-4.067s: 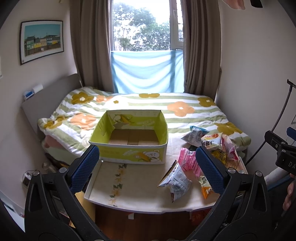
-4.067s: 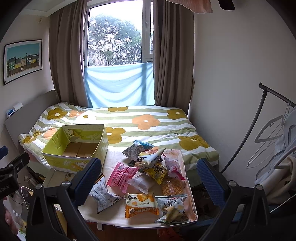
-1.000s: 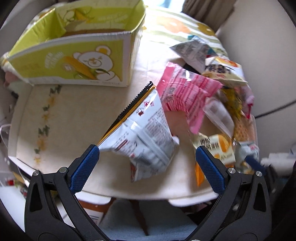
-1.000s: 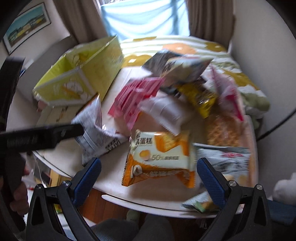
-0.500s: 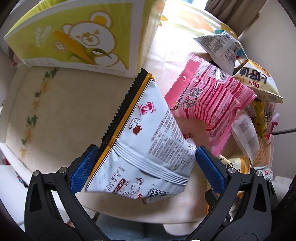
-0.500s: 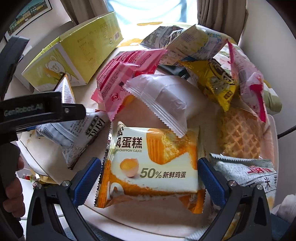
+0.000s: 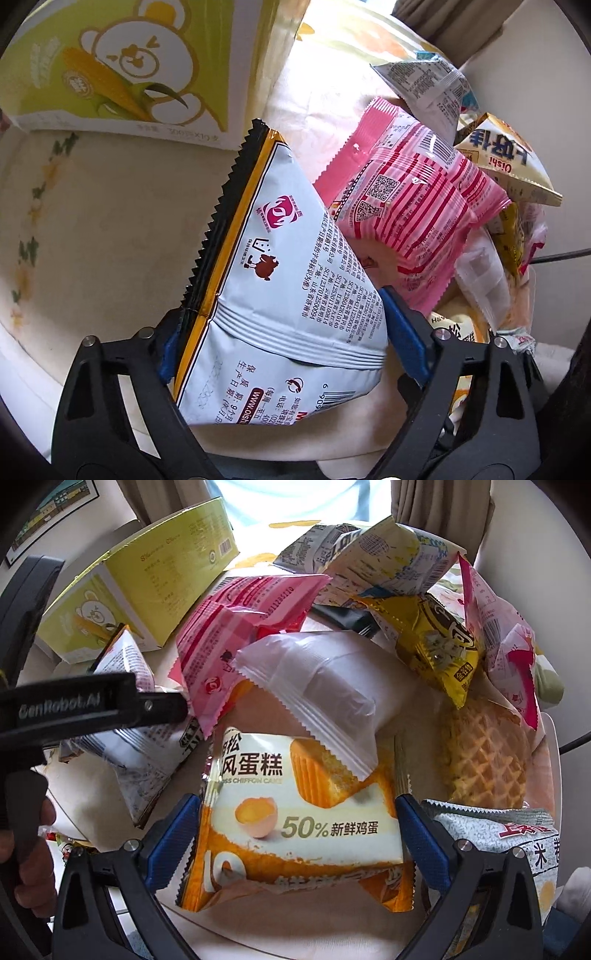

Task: Organize snacks
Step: 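Lift both held packets and carry them over the yellow-green box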

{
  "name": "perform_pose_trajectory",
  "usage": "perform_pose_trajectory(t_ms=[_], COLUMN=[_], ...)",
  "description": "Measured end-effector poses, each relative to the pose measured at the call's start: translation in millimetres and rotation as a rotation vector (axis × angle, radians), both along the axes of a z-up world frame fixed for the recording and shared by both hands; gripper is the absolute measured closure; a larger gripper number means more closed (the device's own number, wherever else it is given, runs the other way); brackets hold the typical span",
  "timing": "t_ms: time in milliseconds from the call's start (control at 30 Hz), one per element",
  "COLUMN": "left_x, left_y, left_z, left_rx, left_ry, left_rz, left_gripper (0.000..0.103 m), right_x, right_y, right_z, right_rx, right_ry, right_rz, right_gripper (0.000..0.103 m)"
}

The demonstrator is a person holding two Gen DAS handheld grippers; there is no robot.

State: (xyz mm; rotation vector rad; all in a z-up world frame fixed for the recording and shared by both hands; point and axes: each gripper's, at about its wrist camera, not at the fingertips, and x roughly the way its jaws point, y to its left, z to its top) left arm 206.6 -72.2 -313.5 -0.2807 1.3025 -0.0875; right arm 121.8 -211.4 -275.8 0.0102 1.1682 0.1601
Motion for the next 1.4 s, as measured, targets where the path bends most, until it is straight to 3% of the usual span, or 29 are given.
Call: perform_pose_trajectory(t_ms=[433, 733, 1167, 1400], left_x=[-22.0, -32.7, -56.4, -62.0], left_y=[23.7, 37.2, 63.5, 83.4], left_z=[11.7, 25.5, 71.9, 96.1], left_rx=[0.013, 0.022, 0.044, 0.058], left_ry=[0.005, -0.023, -0.101, -0.149], left_rz=[0.004, 0.042, 0.121, 0.175], left_gripper=[0.019, 0.019, 0.019, 0.019], right_x=[21.6, 17.3, 14.5, 26.4], right_y=[15.3, 16.4, 38.2, 53.8], right_z=[-11.0, -8.6, 0.9, 16.0], right_rx=[-0.049, -0.072, 0.062, 0.099], right_ry=[-0.007, -0.033, 0.039, 0.027], right_rz=[0.001, 0.009, 0.111, 0.163], right_gripper=[0.0, 0.016, 0.02, 0.02])
